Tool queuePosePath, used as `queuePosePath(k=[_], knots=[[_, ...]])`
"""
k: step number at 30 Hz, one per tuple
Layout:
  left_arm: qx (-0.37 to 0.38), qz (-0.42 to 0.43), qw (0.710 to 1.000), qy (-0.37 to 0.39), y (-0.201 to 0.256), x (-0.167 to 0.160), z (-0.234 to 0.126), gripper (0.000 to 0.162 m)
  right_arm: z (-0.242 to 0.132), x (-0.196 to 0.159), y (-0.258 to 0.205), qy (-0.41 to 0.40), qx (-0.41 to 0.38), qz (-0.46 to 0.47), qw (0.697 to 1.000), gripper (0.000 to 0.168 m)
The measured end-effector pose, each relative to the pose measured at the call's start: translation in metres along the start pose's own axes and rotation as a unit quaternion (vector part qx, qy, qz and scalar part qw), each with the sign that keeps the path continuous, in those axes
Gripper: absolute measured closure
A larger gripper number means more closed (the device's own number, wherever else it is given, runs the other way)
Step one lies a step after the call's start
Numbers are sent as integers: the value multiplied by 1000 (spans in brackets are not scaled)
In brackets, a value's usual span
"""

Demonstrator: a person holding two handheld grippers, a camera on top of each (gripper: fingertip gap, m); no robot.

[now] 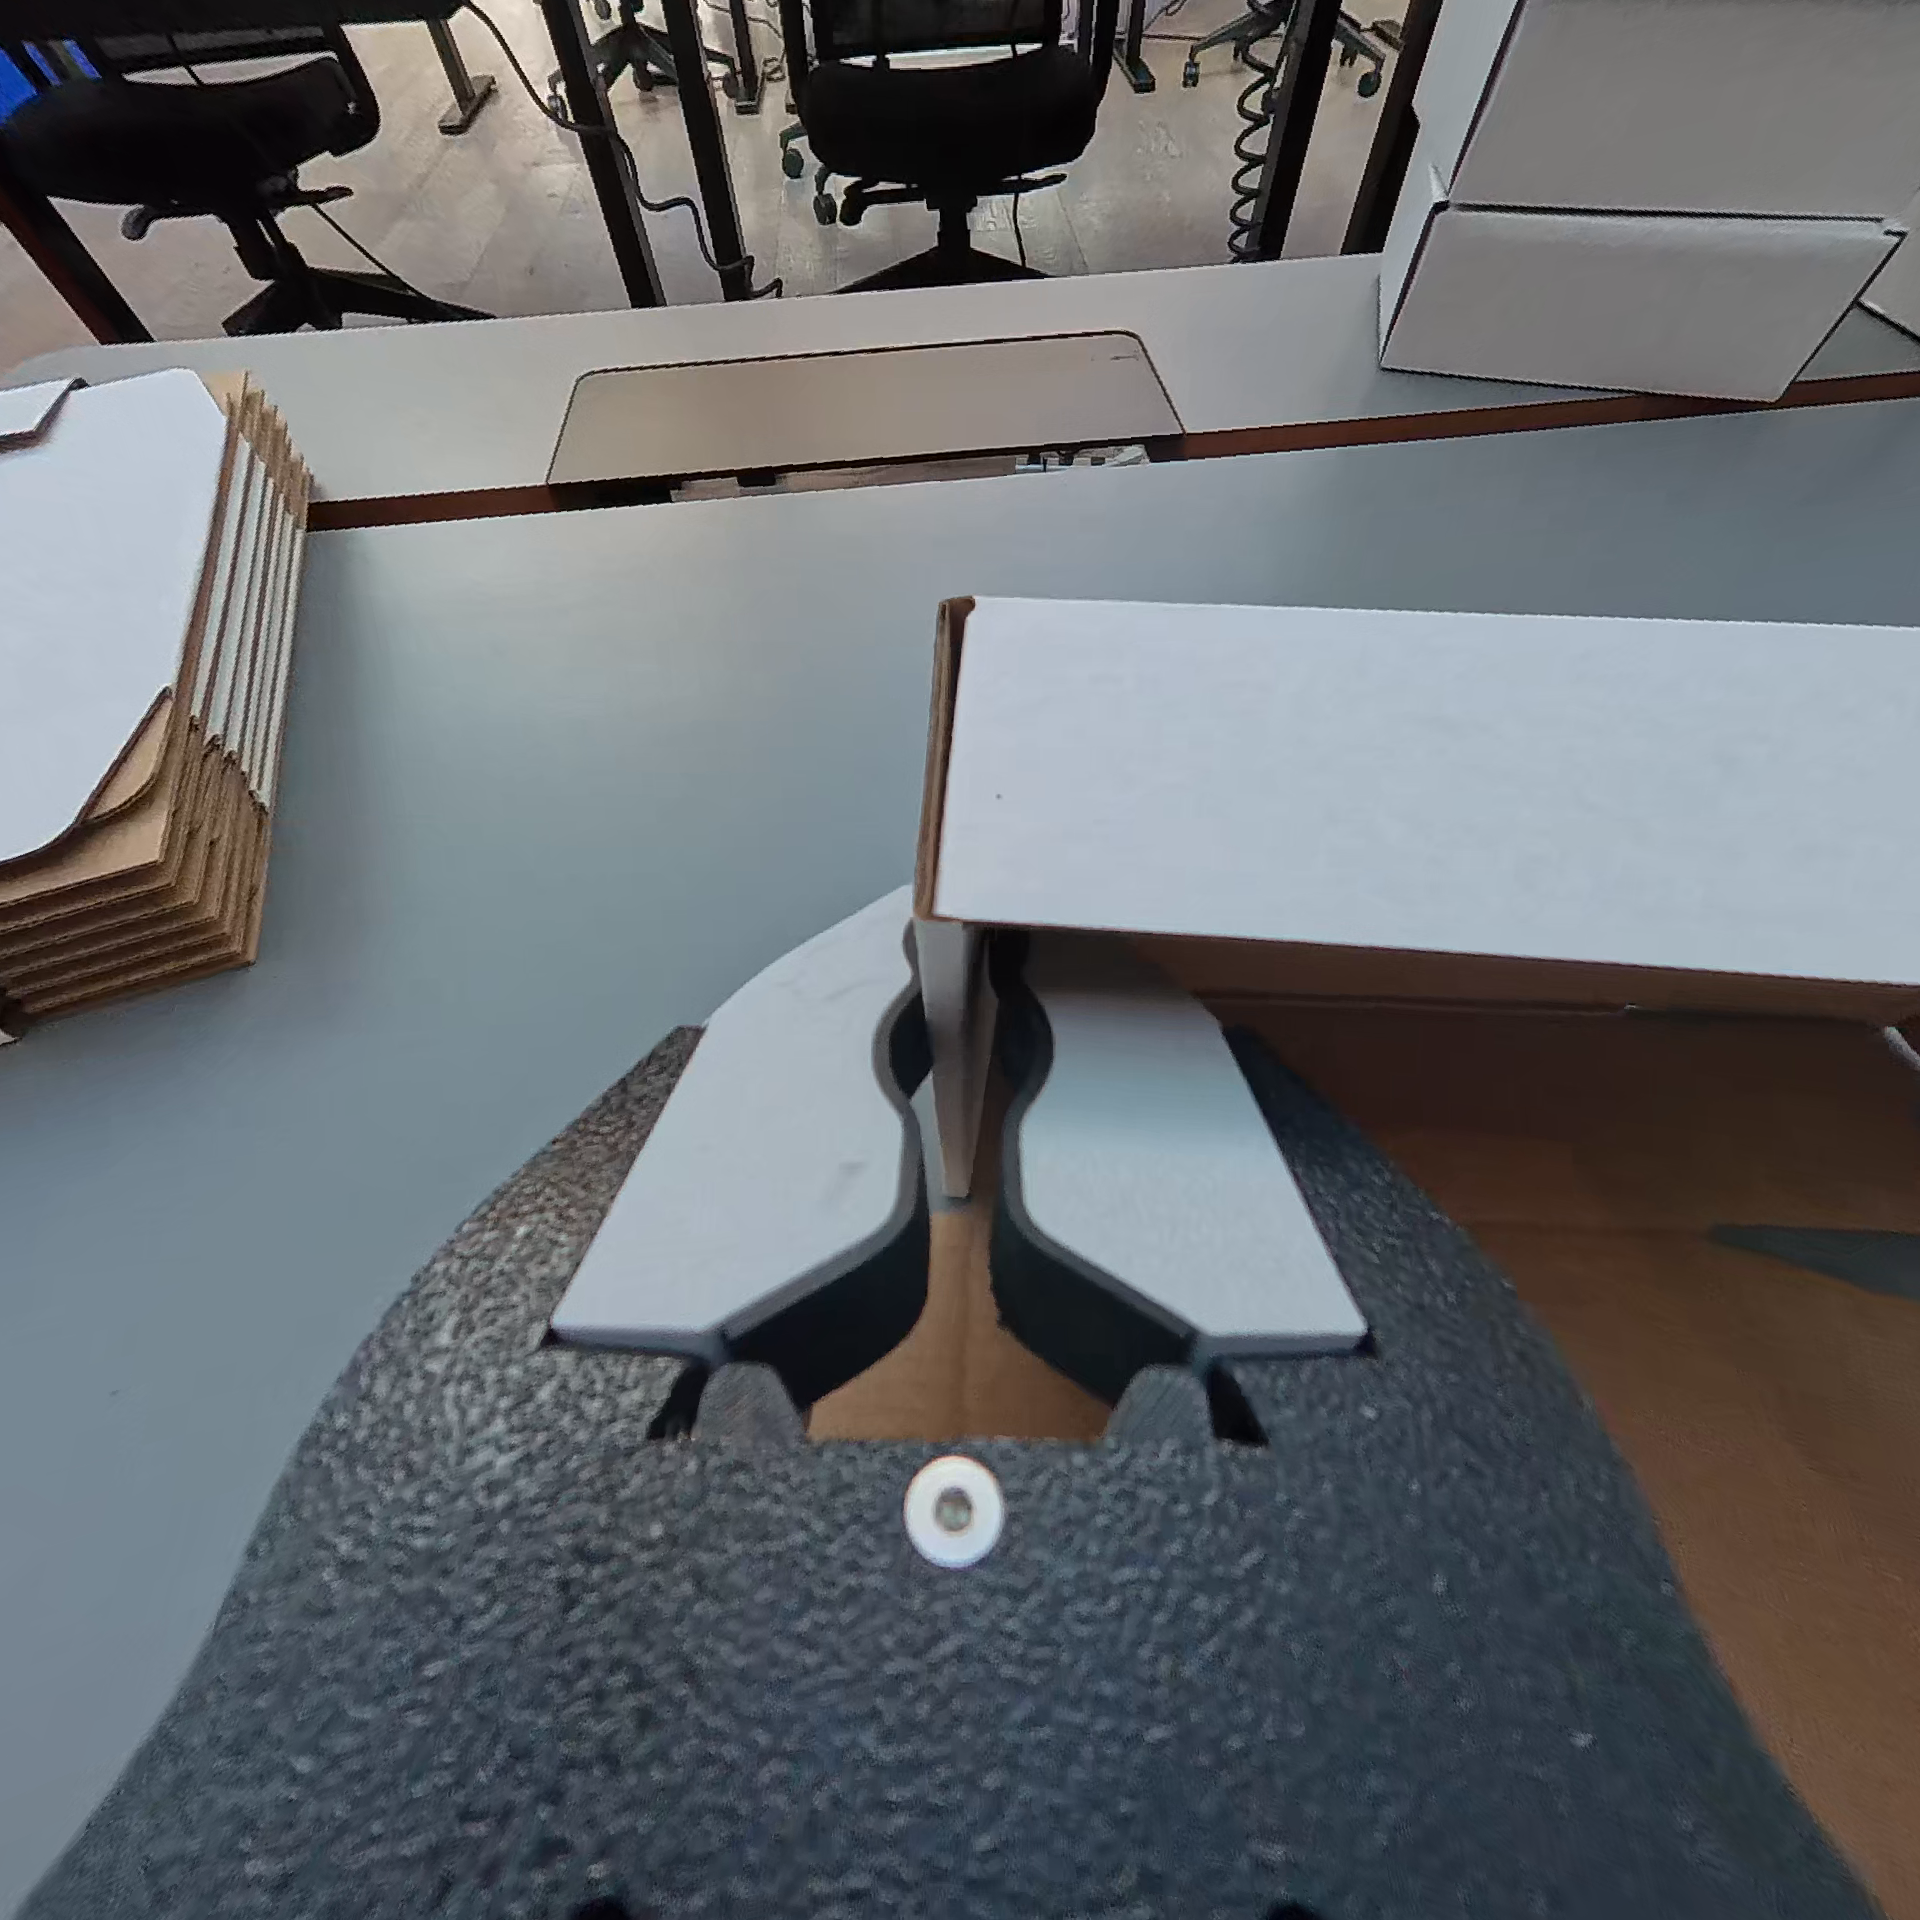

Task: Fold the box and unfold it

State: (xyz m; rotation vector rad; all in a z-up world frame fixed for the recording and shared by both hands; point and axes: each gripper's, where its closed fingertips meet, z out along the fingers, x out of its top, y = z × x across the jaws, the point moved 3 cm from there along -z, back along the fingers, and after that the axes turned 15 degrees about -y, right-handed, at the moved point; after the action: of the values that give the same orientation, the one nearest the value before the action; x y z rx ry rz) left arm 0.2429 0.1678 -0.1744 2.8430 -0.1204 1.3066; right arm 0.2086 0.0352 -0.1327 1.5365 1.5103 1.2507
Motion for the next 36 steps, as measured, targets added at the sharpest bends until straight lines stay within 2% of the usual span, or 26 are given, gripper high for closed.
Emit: queuePosePath(k=[7, 12, 14, 16, 18, 21, 26, 29, 36], knots=[[-11, -10, 1000, -6, -1, -1, 0, 156, -1, 1, 0, -7, 11, 14, 1000, 159], [-17, -13, 1000, -5, -1, -1, 0, 157, -7, 1, 2, -5, 46, -3, 999, 158], [-12, -10, 1000, -4, -1, -1, 1, 157, -21, 8, 8, 21, 62, -3, 998, 160], [-15, -13, 1000, -4, -1, -1, 1, 156, -39, 24, 20, 74, 72, 35, 994, 167], [-21, -17, 1000, -5, -2, -1, 1, 156, -45, 38, 36, 105, 55, 66, 991, 168], [-22, -18, 1000, -4, -2, 0, 1, 156, -21, 44, 43, 65, 24, 59, 996, 168], [-28, -19, 999, -3, -1, 0, 1, 156, 13, 49, 20, 11, 62, 13, 998, 168], [-19, -11, 1000, -2, 0, 0, 1, 156, 18, 47, 10, -11, 65, -5, 998, 168], [-26, -16, 1000, -4, -1, 0, 1, 156, 19, 47, 4, -24, 51, 21, 998, 168]])
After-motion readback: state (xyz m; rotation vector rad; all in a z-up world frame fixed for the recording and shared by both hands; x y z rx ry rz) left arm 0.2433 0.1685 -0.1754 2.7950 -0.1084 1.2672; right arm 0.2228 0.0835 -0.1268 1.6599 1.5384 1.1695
